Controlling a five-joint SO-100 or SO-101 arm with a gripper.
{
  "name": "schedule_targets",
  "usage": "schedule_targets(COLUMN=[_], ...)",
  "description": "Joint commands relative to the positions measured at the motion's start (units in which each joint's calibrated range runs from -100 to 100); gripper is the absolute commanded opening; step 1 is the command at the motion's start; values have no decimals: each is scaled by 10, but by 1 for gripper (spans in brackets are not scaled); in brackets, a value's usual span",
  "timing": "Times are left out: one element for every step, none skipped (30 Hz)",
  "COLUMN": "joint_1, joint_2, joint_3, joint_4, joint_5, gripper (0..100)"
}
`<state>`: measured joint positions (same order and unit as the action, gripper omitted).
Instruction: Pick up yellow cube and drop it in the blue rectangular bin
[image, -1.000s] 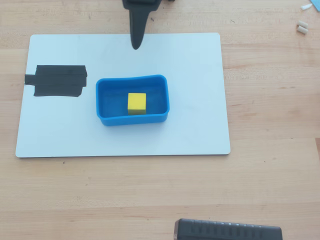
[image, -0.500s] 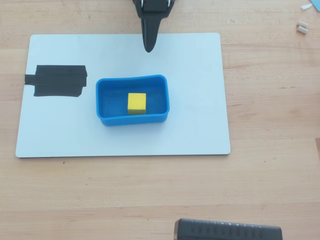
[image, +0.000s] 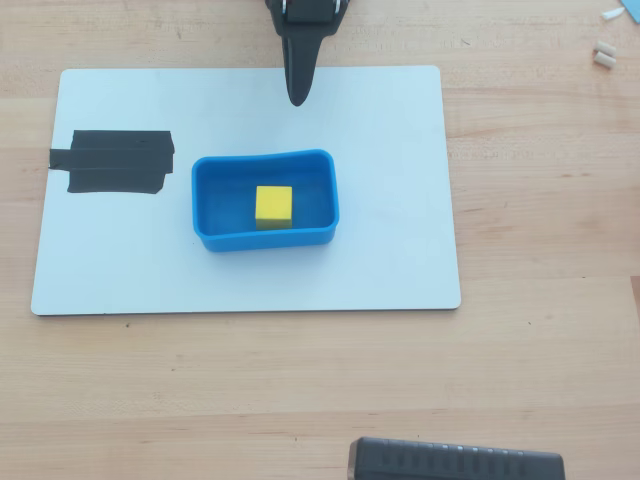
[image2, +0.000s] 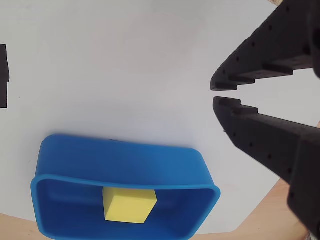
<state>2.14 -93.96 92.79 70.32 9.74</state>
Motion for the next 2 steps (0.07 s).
schedule_targets(joint_1=[-6,-6], joint_2=[-13,-13], joint_3=[-2,-2], joint_4=[3,3], joint_5=[-4,-4], gripper=[0,0])
